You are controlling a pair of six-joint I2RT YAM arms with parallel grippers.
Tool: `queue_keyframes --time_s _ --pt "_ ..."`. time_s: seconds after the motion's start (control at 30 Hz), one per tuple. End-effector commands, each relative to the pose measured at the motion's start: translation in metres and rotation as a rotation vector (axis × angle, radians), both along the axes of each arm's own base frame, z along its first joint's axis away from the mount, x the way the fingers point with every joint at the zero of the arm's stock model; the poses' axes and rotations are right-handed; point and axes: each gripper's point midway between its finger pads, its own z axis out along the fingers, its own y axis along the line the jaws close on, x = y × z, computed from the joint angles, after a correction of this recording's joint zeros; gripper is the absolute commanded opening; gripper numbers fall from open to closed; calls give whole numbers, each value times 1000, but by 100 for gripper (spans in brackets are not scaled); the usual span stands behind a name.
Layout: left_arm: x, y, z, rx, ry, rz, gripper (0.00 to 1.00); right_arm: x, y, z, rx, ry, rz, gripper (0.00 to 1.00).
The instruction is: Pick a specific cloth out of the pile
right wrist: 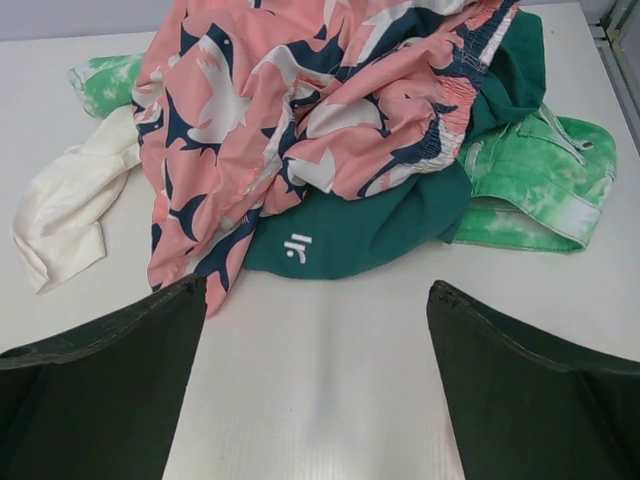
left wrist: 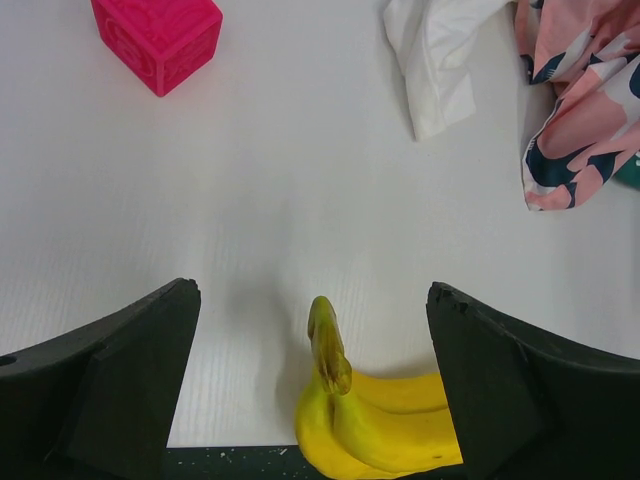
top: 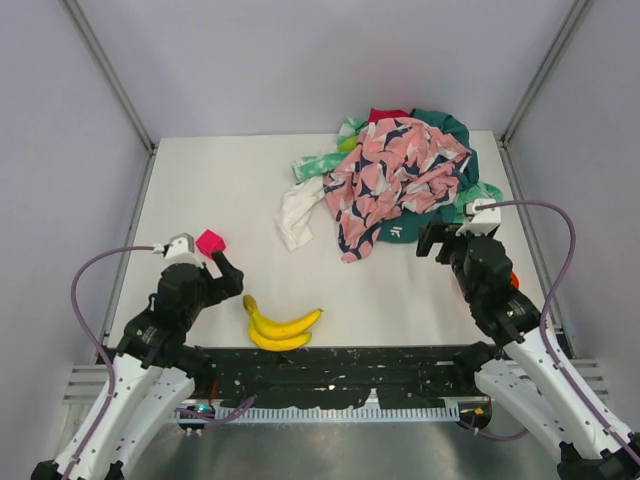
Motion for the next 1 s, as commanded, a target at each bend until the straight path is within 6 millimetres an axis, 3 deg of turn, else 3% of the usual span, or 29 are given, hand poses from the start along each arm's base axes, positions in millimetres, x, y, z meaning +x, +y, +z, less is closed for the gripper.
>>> queue_keyframes --time_s 0.0,0.1,0.13,0.17,0.2,0.23,0.27,0.3,0.4,0.5,0.6,0.8,0.87,0.9,0.93,0.97 --pt "8 -11 6 -39 -45 -33 100 13 23 28 -77 -121 147 95" --pt "13 -16 7 -44 -60 -53 100 31 36 37 -298 -175 256 95" --pt "14 -17 6 -42 -57 -57 100 34 50 36 -390 -202 359 95" --pt "14 -17 7 -40 -55 -60 100 45 57 30 -595 -220 454 95" --pt "15 -18 6 -38 -51 -63 100 43 74 22 -697 -243 601 95" --pt "15 -19 5 -37 -47 -72 100 56 82 19 -852 -260 678 95" --pt "16 -20 6 -37 -49 -78 100 57 85 7 -908 -211 742 95" --pt "15 -20 5 -33 -45 -81 100 75 90 17 -979 -202 763 95" --pt "17 -18 3 -26 -45 -66 100 94 93 -8 -1129 -32 908 95" --pt "21 -16 4 -19 -58 -54 100 129 99 -33 -1278 56 1001 95" --pt "20 -14 5 13 -41 -58 100 129 94 -76 -1401 220 1174 95" --pt "20 -15 4 35 -19 -78 100 129 64 -119 -1525 397 1238 95" --pt "22 -15 5 34 -20 -77 100 139 60 -135 -1551 414 1226 95" --pt "22 -16 5 34 -16 -75 100 152 59 -135 -1590 403 1177 95" --pt "24 -15 5 37 -16 -68 100 157 54 -151 -1609 434 1188 95" --pt "25 -14 5 41 -14 -61 99 171 50 -150 -1646 429 1120 95"
